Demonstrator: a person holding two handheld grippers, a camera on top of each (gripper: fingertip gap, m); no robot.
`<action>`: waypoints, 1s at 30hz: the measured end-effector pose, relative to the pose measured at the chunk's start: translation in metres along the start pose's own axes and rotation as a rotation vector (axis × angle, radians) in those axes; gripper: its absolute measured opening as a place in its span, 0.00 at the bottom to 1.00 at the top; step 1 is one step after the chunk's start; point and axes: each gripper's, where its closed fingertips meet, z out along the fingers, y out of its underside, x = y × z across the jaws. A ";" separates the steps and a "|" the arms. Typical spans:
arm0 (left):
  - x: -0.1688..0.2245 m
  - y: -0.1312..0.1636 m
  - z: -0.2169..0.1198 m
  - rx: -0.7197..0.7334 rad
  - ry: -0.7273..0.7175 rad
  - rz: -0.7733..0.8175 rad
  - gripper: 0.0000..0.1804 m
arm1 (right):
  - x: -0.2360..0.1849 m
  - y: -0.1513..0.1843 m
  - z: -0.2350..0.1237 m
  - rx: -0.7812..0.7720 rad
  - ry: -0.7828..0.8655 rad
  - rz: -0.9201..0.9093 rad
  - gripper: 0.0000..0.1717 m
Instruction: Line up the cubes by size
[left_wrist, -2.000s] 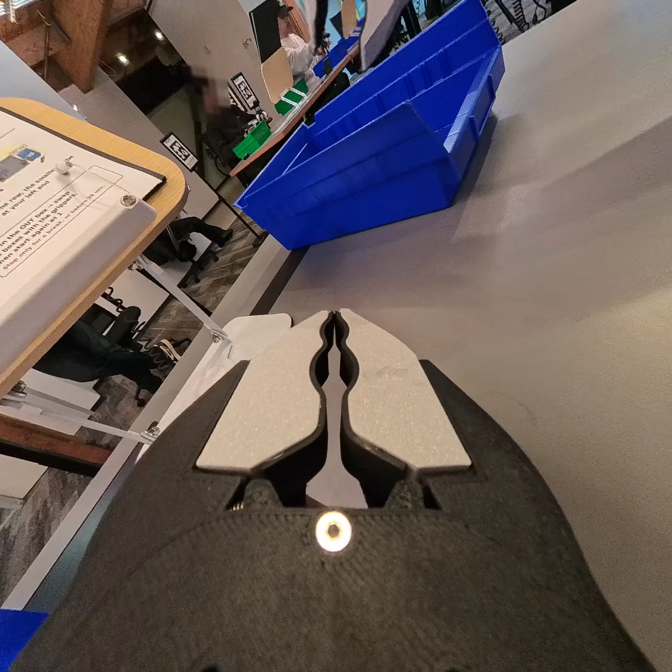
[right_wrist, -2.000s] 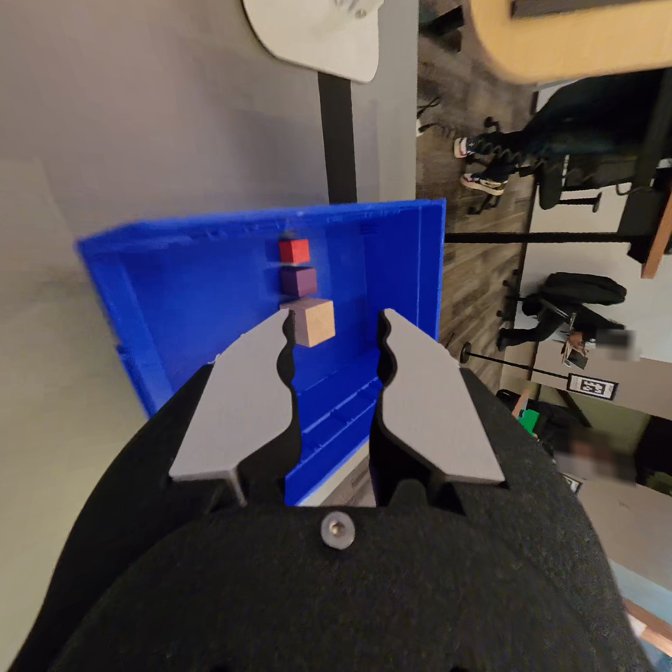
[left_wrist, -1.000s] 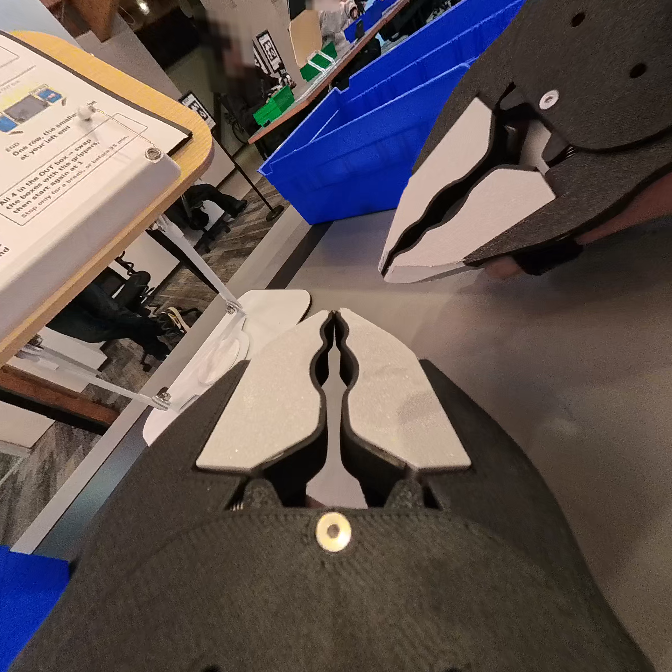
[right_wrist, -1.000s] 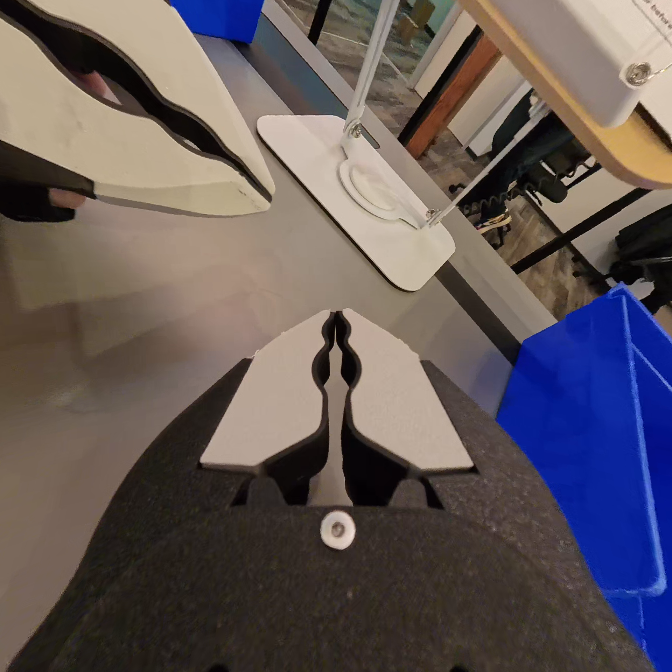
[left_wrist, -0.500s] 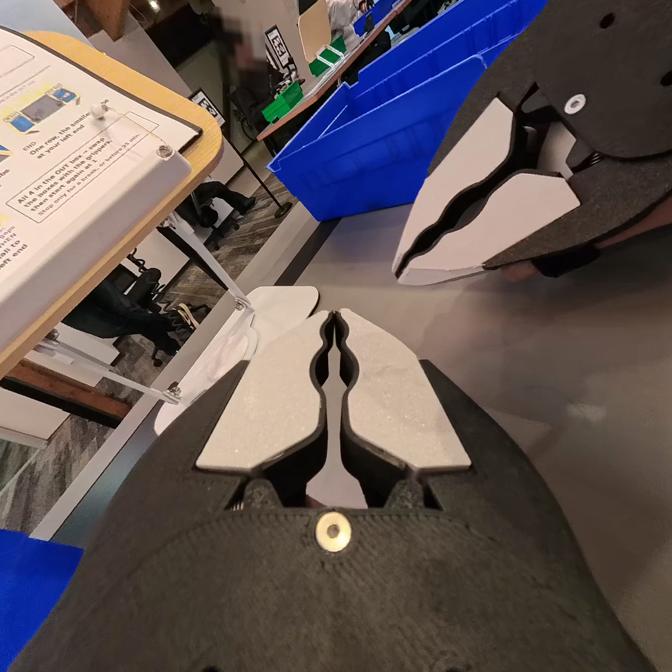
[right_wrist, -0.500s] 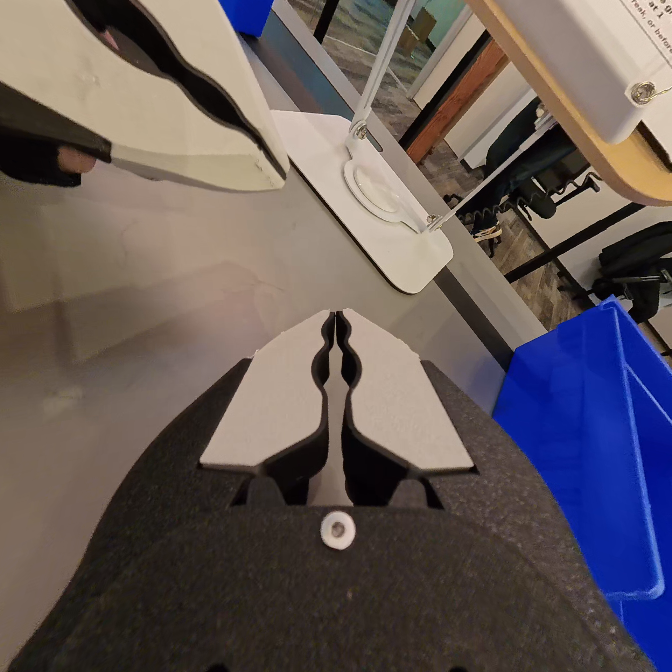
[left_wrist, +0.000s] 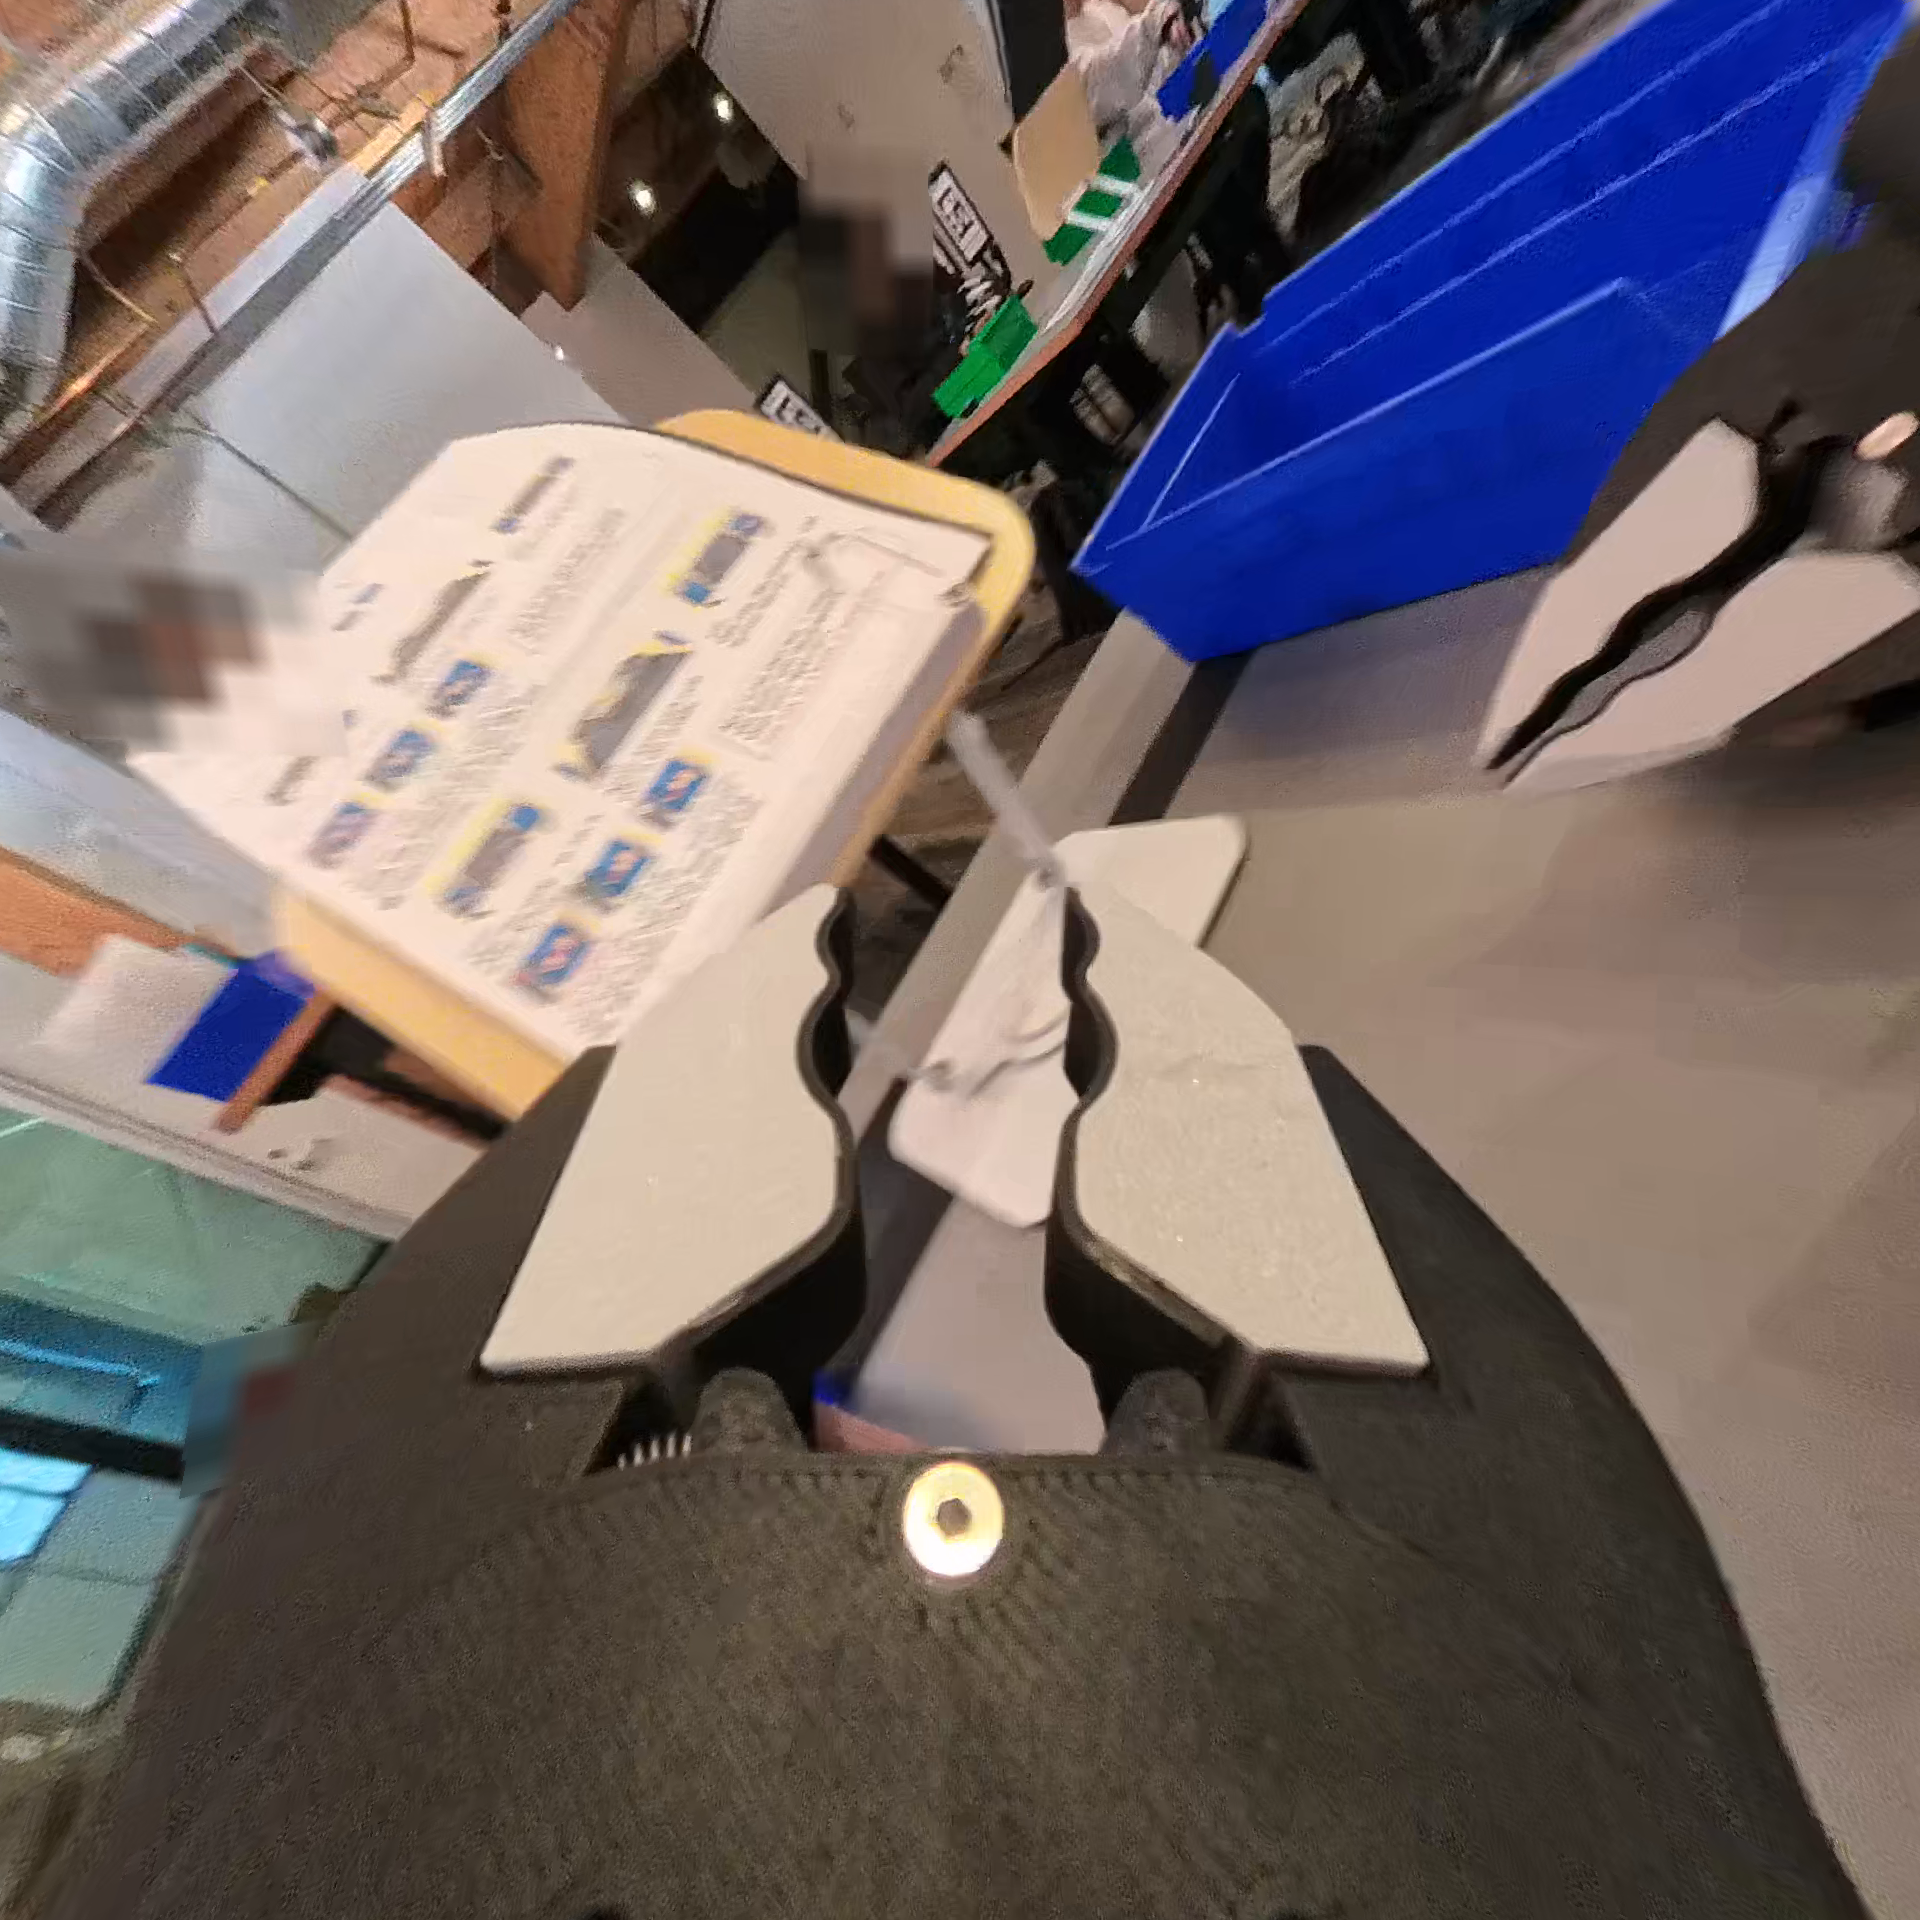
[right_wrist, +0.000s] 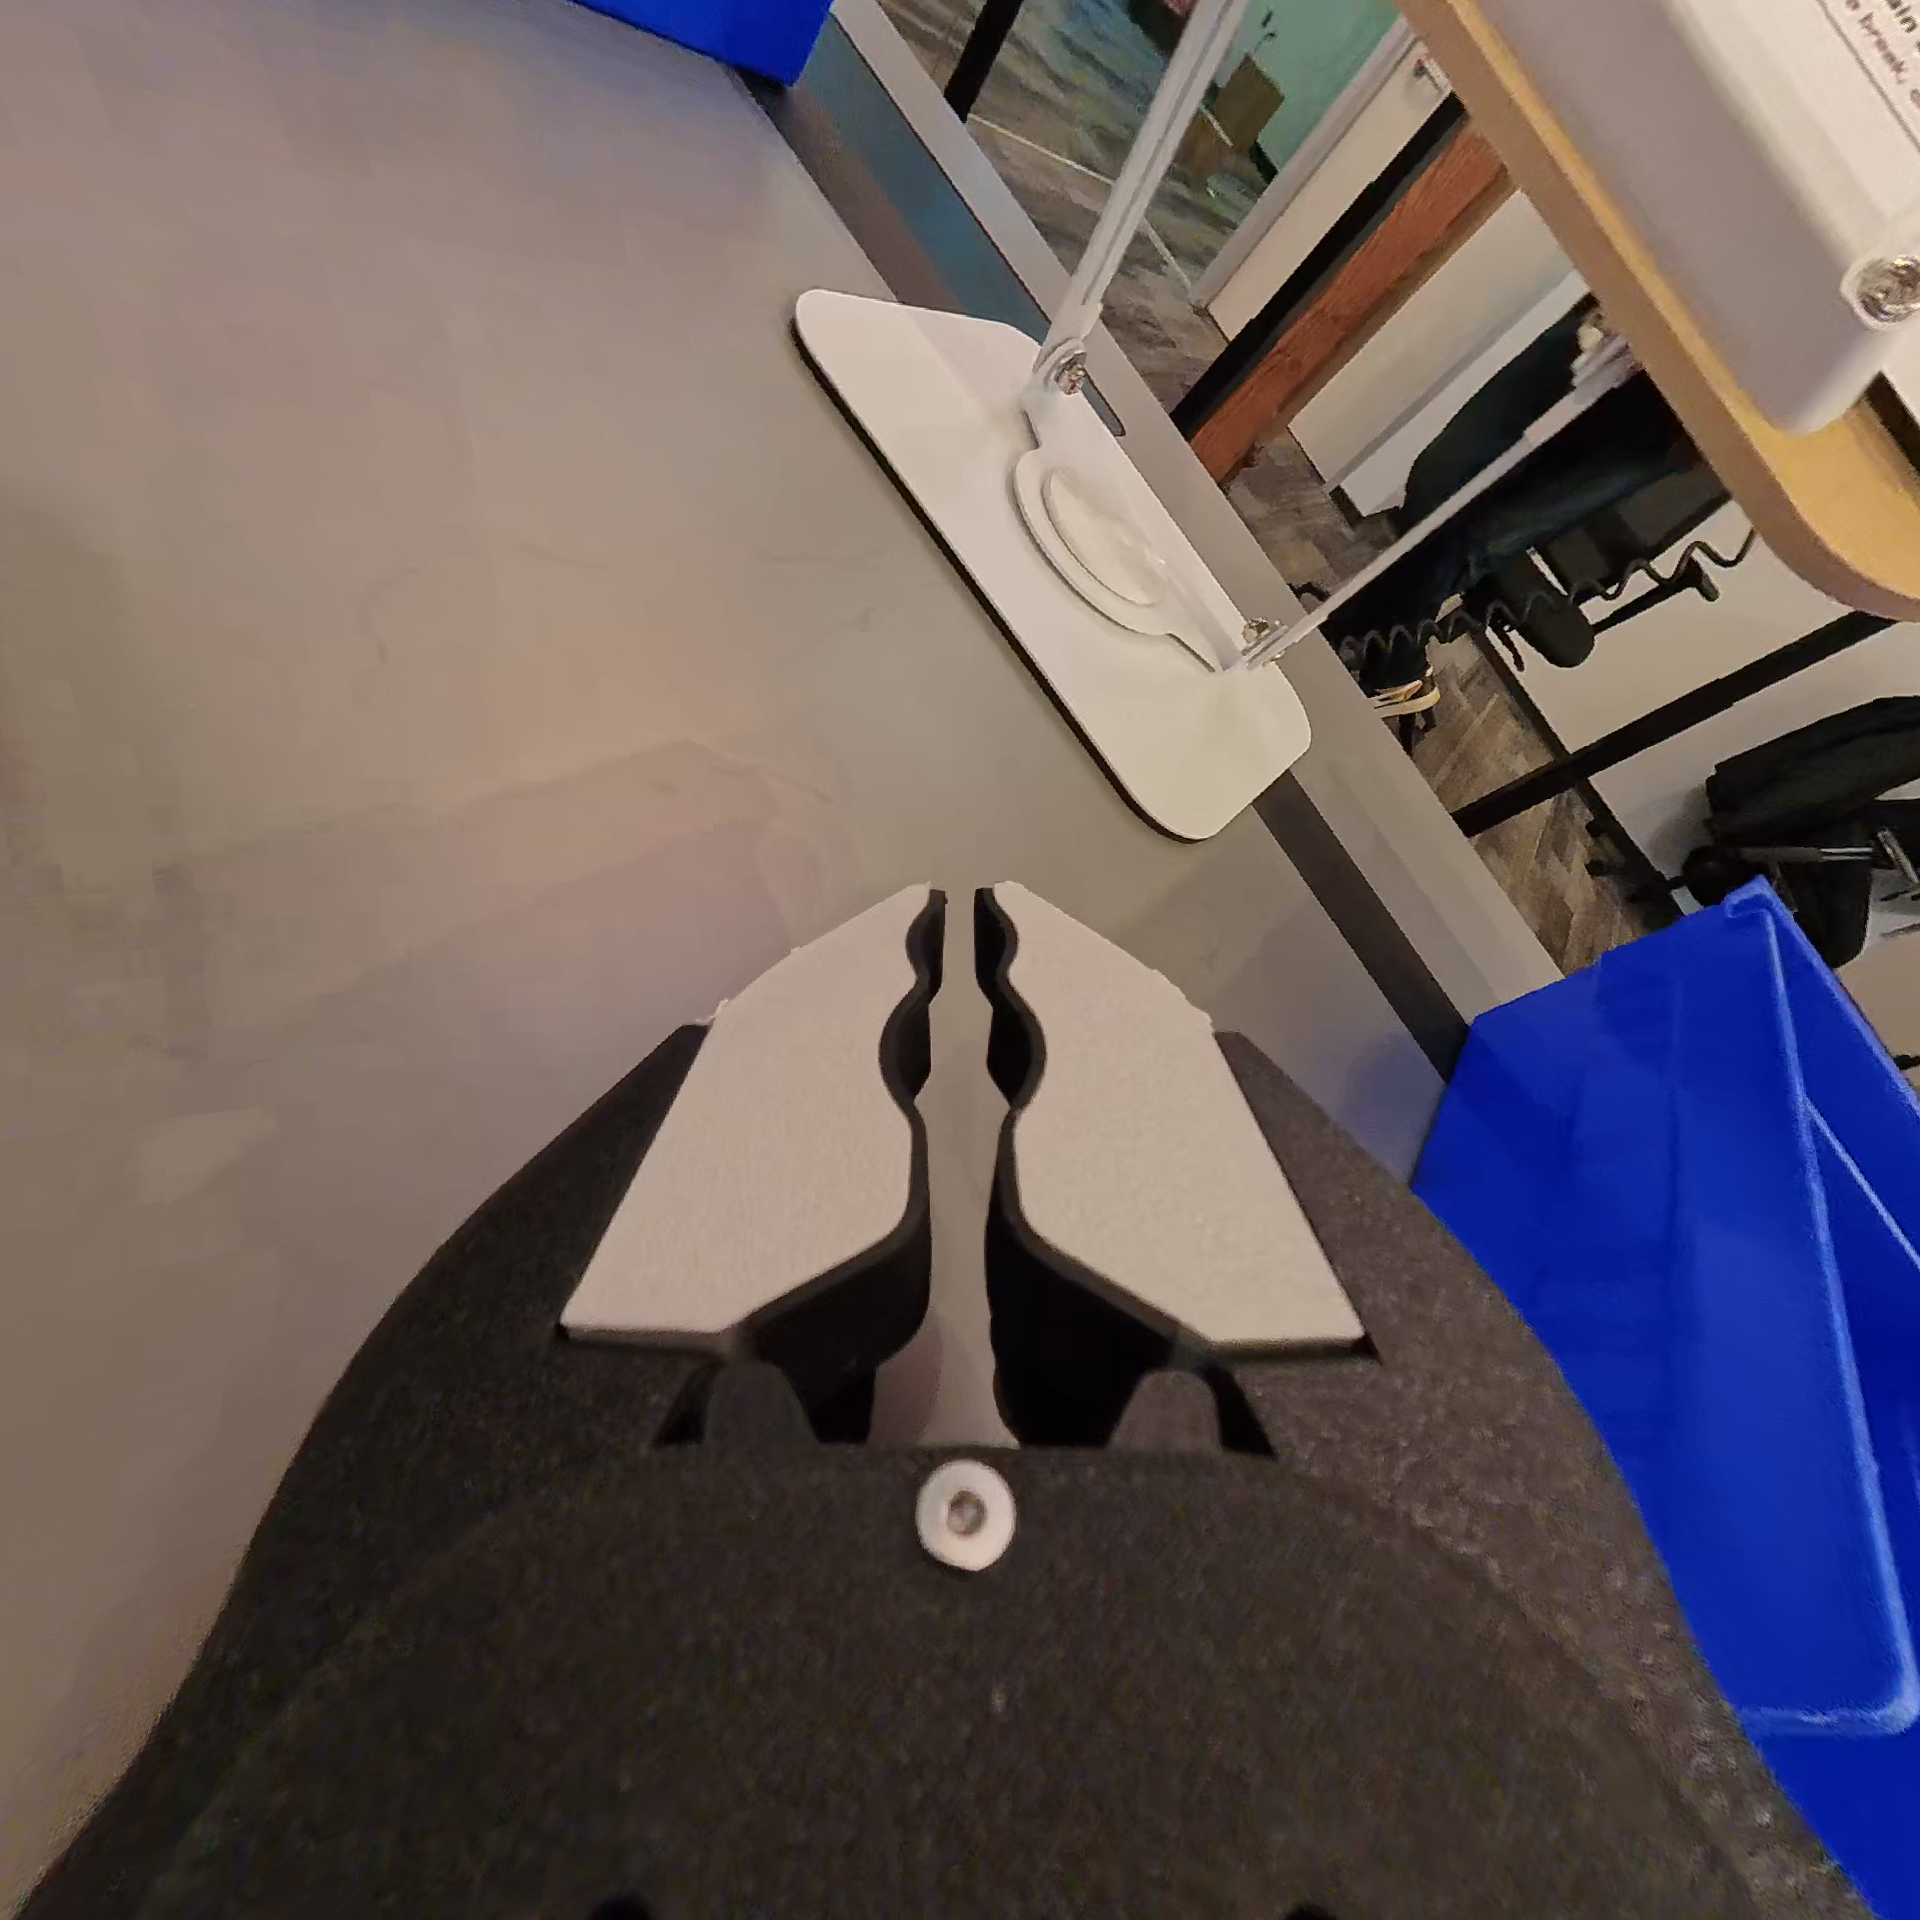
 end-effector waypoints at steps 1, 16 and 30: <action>-0.018 0.006 -0.012 -0.037 -0.005 0.052 0.24 | -0.002 0.000 0.000 -0.001 -0.006 -0.010 0.03; -0.119 0.273 -0.084 -0.931 0.546 0.240 0.54 | -0.016 0.004 0.004 -0.029 -0.068 -0.077 0.05; -0.101 0.361 -0.091 -1.239 0.749 0.229 0.36 | -0.021 0.005 0.005 -0.042 -0.094 -0.101 0.05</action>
